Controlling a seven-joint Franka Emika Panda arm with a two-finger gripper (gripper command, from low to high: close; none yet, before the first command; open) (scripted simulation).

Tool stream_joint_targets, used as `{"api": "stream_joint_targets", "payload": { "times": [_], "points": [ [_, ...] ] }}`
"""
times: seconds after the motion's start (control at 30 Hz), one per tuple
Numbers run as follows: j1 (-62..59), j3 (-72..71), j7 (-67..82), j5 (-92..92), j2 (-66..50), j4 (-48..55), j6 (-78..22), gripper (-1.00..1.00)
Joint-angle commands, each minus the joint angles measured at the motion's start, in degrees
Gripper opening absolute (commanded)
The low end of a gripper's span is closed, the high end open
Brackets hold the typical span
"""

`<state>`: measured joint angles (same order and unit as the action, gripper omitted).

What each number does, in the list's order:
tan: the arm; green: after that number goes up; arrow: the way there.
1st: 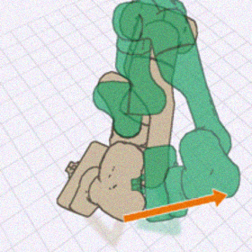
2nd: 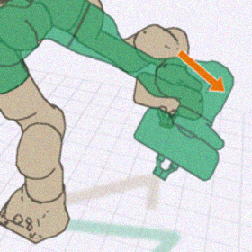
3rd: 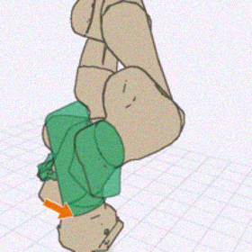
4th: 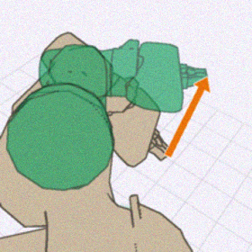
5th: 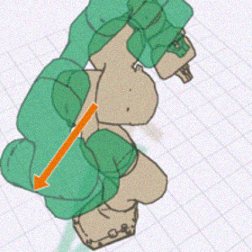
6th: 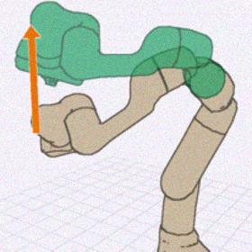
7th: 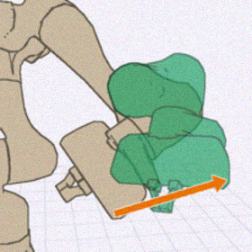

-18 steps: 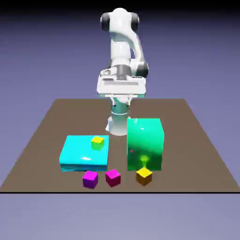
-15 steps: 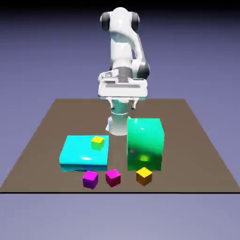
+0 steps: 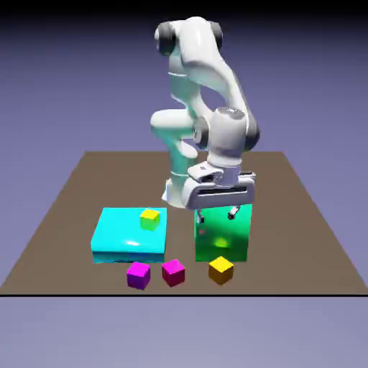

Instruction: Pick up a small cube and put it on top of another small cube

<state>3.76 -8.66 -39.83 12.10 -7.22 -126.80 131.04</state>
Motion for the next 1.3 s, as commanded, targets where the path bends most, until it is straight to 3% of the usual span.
{"api": "stream_joint_targets", "payload": {
  "times": [0.0, 0.5, 0.7, 0.73, 0.9, 1.27],
  "points": [
    [0.09, -0.45, 0.14, 0.63, -2.08, 1.78, -2.24, 0.0],
    [2.44, -7.21, 2.19, 10.08, -33.21, 28.48, -35.78, 0.0],
    [1.33, -5.94, 0.57, 12.15, -35.66, 22.31, -27.57, 0.0],
    [1.33, -5.94, 0.57, 12.15, -35.66, 22.31, -27.57, -1.0],
    [2.46, -5.87, 2.57, 9.19, -32.93, 28.57, -36.11, -1.0],
    [2.61, 14.23, 8.04, -4.39, -27.18, 28.51, -39.2, -1.0]
  ]
}}
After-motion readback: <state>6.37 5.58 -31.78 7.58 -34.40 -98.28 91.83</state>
